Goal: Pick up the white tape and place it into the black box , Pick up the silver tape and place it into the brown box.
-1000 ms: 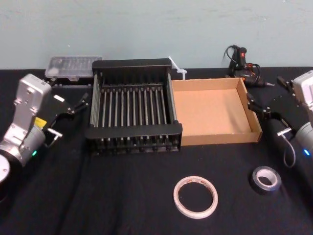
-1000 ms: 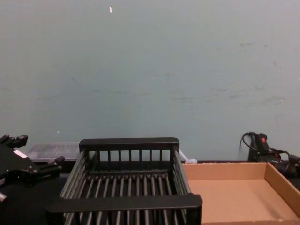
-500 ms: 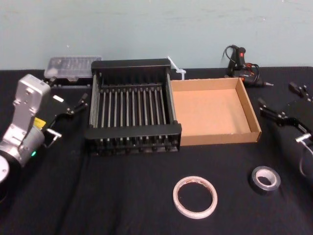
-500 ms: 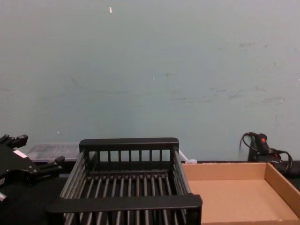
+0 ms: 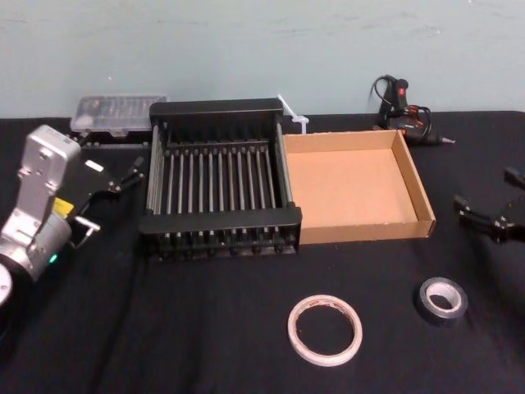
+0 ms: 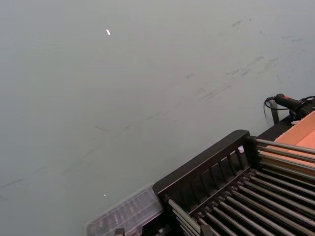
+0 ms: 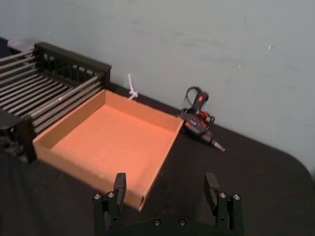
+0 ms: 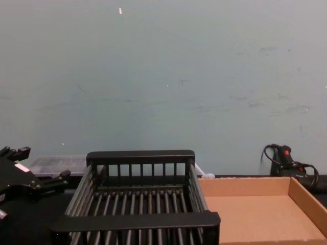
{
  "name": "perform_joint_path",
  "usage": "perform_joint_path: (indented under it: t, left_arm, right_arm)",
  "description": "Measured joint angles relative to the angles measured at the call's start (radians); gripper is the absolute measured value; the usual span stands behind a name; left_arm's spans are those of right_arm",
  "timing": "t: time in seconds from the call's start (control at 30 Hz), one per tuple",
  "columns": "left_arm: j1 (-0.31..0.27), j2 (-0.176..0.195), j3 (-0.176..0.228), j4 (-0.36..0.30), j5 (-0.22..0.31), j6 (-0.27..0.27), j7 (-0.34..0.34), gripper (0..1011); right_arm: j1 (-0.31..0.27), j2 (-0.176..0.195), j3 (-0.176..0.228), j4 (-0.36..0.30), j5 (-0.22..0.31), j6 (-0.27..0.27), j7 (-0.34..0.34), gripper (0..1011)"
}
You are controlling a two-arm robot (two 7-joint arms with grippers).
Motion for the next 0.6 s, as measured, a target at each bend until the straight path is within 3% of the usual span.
perform_joint_path:
  t: [0.27,0.6]
  left_arm:
    - [0.000,0.000,0.000,0.000,0.000,0.000,0.000,1001]
    - [0.000,0.000,0.000,0.000,0.000,0.000,0.000,1001]
  right_arm:
    - [-0.074,0.028,0.042,-0.043,0.021,0.059,0.037,1002]
    - [-0.107,0.036,0.046,-0.056,0.021,0.125,0.077,1002]
